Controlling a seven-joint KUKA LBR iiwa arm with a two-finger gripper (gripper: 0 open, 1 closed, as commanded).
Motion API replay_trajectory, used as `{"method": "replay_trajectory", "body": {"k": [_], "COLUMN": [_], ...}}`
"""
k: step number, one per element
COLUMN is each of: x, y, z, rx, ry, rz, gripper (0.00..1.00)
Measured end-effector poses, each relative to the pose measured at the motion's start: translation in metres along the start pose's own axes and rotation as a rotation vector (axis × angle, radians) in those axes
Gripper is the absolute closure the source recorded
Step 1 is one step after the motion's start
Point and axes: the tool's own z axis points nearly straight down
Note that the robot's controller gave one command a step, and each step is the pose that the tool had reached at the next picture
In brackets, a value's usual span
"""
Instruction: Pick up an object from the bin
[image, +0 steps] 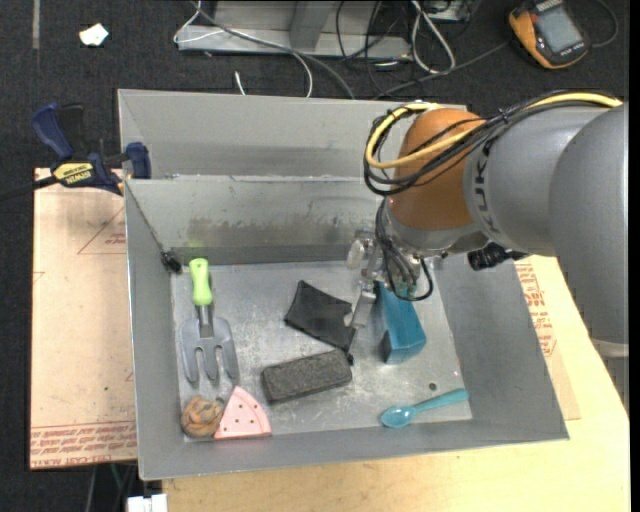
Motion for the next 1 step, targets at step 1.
{"method": "replay_trajectory", "body": {"k": [1], "x": [0.0002], "y": [-0.0003], "z": [0.0003], "rx": [0.001], "ry": [0.001], "rz": [0.000], "gripper": [0.00]}}
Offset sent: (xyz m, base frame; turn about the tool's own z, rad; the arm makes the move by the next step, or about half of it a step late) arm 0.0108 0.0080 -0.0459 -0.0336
